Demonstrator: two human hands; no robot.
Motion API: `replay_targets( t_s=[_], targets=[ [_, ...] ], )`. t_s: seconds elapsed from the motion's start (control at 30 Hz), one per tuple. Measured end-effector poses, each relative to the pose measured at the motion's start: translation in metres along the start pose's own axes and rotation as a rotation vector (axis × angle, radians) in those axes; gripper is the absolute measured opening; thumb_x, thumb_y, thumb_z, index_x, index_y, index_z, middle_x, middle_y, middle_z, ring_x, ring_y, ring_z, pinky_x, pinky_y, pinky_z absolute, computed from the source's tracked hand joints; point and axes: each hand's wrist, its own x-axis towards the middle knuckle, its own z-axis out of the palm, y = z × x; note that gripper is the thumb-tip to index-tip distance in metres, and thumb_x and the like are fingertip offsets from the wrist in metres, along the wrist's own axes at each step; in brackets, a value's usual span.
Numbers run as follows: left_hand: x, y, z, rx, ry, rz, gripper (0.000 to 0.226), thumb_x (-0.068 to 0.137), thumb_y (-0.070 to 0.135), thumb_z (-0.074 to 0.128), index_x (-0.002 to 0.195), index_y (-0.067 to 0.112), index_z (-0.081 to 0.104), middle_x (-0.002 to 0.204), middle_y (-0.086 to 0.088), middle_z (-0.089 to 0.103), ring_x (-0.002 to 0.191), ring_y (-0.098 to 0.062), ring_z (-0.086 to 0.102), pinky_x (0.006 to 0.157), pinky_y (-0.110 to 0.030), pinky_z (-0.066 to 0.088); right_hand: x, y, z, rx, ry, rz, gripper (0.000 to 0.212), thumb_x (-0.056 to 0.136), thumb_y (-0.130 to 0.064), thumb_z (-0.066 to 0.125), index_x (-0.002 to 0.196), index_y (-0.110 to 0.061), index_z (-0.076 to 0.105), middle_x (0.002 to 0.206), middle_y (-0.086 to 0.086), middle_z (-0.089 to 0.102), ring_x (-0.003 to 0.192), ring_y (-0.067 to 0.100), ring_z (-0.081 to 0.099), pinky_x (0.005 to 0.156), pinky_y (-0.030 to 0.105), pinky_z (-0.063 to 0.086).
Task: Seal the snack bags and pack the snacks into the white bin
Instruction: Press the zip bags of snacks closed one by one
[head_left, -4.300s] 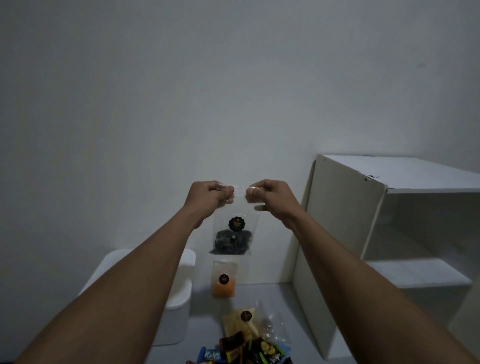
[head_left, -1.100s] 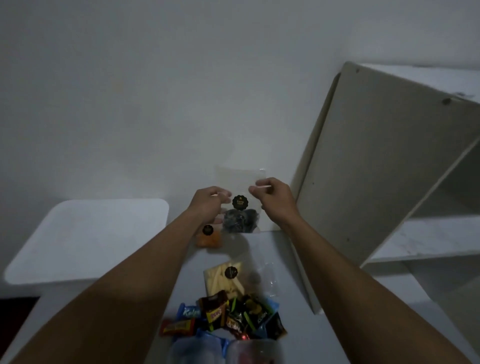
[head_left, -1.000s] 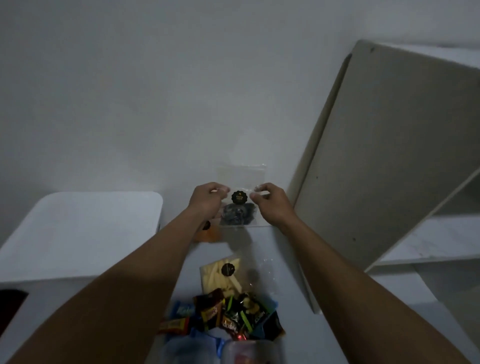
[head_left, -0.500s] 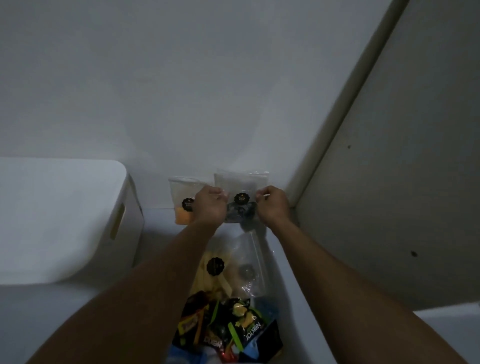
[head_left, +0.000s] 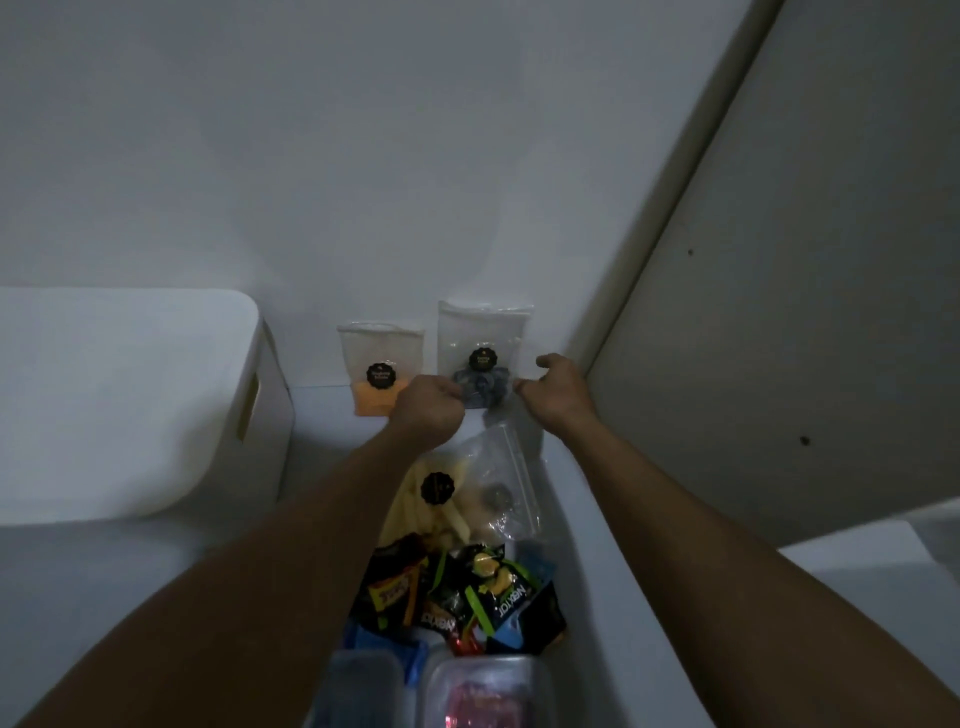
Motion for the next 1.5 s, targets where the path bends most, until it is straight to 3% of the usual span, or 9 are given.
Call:
replay_targets(
  t_s=[0.13,0.23,0.43,0.6,0.83,0.93,1.07,1.27,1.5],
  targets=[
    [-0.017,-0.005,0.004,0.221,-0.229,0.095,0.007,0.089,0.013,0.059,0.089,0.016,0.065,0.094,-0.006,0.057,0.093,-0.020,0.056,0.081,-0.029,0.043,-0.032,0.011,-0.001,-0.232,-0.120,0.034,0.034,0.089,-0.043,0.066,0.094,-0.009,0.065,0.094,0.014,0.064,0.084,0.024,0.064,0.069,0.030,0.049],
    [-0.021,-0.015,0.002,0.231,-0.213,0.116,0.018,0.089,0.014,0.064,0.102,0.012,0.075,0.111,-0.008,0.068,0.106,-0.020,0.062,0.089,-0.028,0.049,-0.053,0.018,0.002,-0.242,-0.268,0.154,0.051,0.083,-0.053,0.070,0.099,-0.005,0.062,0.094,0.012,0.067,0.082,0.026,0.068,0.054,0.028,0.052],
    [-0.043,-0.006,-0.022,0.112,-0.133,0.172,0.014,0.094,0.014,0.061,0.099,0.009,0.073,0.098,-0.008,0.069,0.089,-0.022,0.062,0.077,-0.029,0.050,-0.087,0.008,-0.003,-0.051,-0.239,0.160,0.024,0.082,-0.015,0.073,0.096,0.005,0.071,0.090,0.019,0.074,0.076,0.028,0.071,0.066,0.037,0.062],
    [-0.071,0.015,-0.065,-0.009,-0.044,0.211,0.014,0.095,0.011,0.058,0.094,0.010,0.072,0.092,-0.008,0.069,0.083,-0.020,0.065,0.069,-0.025,0.048,-0.113,-0.032,-0.029,0.098,-0.176,0.065,0.021,0.085,-0.018,0.074,0.093,0.001,0.071,0.093,0.014,0.075,0.088,0.025,0.073,0.074,0.037,0.059],
    [-0.126,0.062,-0.138,-0.360,0.058,0.163,0.021,0.092,0.008,0.055,0.084,0.020,0.070,0.102,-0.008,0.071,0.085,-0.020,0.062,0.071,-0.030,0.049,-0.162,-0.106,-0.072,0.321,-0.029,-0.175,0.008,0.083,-0.010,0.072,0.080,-0.005,0.067,0.076,0.012,0.063,0.071,0.020,0.060,0.057,0.027,0.046],
    [-0.155,0.086,-0.167,-0.494,0.042,0.139,0.014,0.090,0.009,0.057,0.091,0.016,0.068,0.104,-0.006,0.072,0.090,-0.020,0.065,0.070,-0.033,0.053,-0.185,-0.141,-0.091,0.345,-0.020,-0.267,0.014,0.087,-0.008,0.071,0.093,0.005,0.069,0.082,0.013,0.066,0.074,0.019,0.062,0.062,0.029,0.047],
    [-0.183,0.107,-0.202,-0.474,0.042,0.273,0.013,0.082,0.023,0.075,0.090,0.015,0.071,0.102,0.000,0.074,0.098,-0.017,0.068,0.092,-0.043,0.053,-0.210,-0.179,-0.112,0.337,-0.027,-0.376,0.019,0.088,-0.011,0.071,0.101,0.004,0.070,0.086,0.013,0.070,0.075,0.017,0.066,0.065,0.029,0.050],
    [-0.215,0.126,-0.240,-0.499,0.044,0.370,0.020,0.078,0.025,0.082,0.089,0.011,0.074,0.102,-0.001,0.076,0.099,-0.016,0.070,0.086,-0.036,0.055,-0.240,-0.214,-0.135,0.385,0.025,-0.528,0.014,0.093,-0.016,0.067,0.096,-0.003,0.071,0.092,0.011,0.074,0.088,0.021,0.072,0.074,0.035,0.053],
    [-0.244,0.144,-0.263,-0.641,0.063,0.447,0.009,0.087,0.023,0.073,0.093,0.016,0.075,0.095,-0.001,0.076,0.094,-0.016,0.071,0.082,-0.033,0.054,-0.267,-0.244,-0.152,0.368,-0.016,-0.609,0.009,0.093,-0.012,0.065,0.090,-0.006,0.072,0.088,0.010,0.075,0.078,0.015,0.073,0.073,0.035,0.056]
  ],
)
